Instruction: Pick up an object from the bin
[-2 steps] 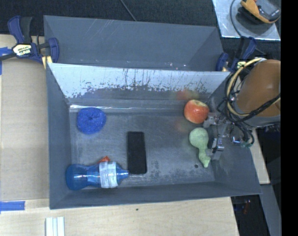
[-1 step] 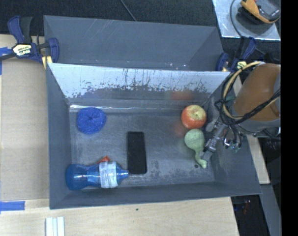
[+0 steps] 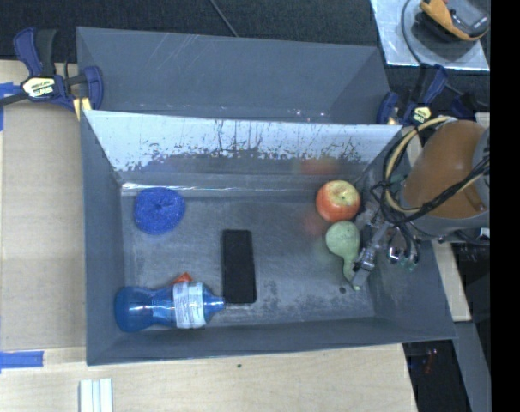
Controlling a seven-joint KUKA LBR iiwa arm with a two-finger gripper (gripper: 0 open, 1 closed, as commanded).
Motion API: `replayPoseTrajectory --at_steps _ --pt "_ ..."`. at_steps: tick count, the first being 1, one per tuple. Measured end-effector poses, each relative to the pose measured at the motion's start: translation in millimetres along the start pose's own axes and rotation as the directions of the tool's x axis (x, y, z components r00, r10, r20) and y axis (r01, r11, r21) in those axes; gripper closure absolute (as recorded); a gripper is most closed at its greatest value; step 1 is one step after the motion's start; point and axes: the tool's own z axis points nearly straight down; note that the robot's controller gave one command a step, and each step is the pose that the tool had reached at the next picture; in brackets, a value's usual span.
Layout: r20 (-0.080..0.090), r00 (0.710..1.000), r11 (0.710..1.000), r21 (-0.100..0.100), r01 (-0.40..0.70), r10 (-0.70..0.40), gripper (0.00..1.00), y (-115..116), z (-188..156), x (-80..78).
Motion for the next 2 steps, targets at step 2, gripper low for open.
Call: replayPoseTrajectory --at_steps 2 --pt "0.003 0.897 0.897 0.004 -0.442 0.442 1.00 16.2 -0.2 29.7"
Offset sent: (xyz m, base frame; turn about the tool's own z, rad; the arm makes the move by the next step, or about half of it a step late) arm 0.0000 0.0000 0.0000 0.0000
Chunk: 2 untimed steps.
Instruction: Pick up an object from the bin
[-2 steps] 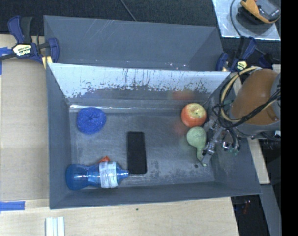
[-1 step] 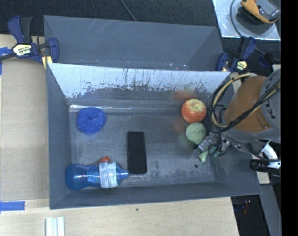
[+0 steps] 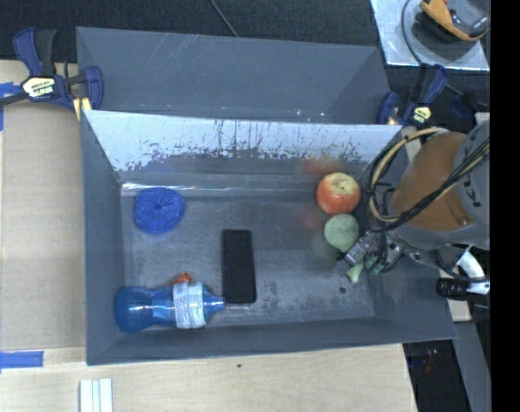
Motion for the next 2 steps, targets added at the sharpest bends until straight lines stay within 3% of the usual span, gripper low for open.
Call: replayPoseTrajectory --at_steps 1,2 --pt "0.001 1.000 1.000 0.000 0.001 -0.001 1.00 -0.4 -4.3 0.0" --pt "-0.006 1.000 1.000 0.006 0.001 -0.001 1.00 -2.0 -34.9 1.6"
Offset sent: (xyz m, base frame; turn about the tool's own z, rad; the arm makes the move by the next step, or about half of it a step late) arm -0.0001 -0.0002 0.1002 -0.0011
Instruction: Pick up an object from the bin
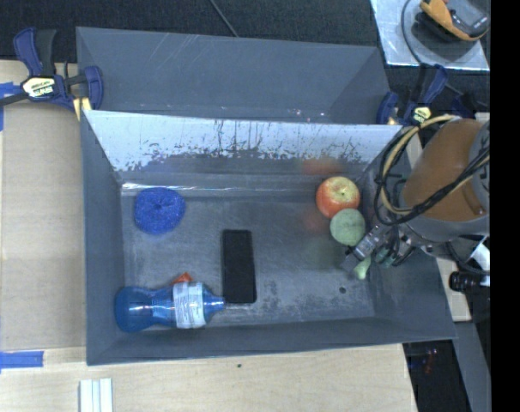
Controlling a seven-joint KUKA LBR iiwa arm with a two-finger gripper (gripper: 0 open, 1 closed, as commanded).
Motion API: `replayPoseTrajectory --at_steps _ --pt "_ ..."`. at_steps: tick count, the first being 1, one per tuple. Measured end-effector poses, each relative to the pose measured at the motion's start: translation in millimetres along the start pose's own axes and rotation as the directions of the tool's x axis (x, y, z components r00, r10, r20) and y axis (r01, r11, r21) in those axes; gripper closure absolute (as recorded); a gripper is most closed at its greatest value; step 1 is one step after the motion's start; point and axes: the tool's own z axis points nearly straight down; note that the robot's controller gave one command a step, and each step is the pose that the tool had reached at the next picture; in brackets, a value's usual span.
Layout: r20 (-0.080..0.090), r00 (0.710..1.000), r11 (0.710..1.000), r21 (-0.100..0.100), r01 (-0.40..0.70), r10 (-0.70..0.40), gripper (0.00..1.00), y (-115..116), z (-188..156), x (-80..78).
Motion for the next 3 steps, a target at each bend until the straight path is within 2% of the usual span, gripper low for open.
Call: replayPoseTrajectory --at_steps 1,2,3 --pt "0.004 1.000 1.000 -0.003 0.001 -0.001 1.00 0.5 -55.5 -1.5" --pt "0.011 1.000 1.000 -0.008 0.002 -0.002 1.00 1.5 -80.6 -3.1" --pt "0.006 1.000 1.000 -0.003 0.003 -0.003 1.00 0.5 -95.0 -2.2"
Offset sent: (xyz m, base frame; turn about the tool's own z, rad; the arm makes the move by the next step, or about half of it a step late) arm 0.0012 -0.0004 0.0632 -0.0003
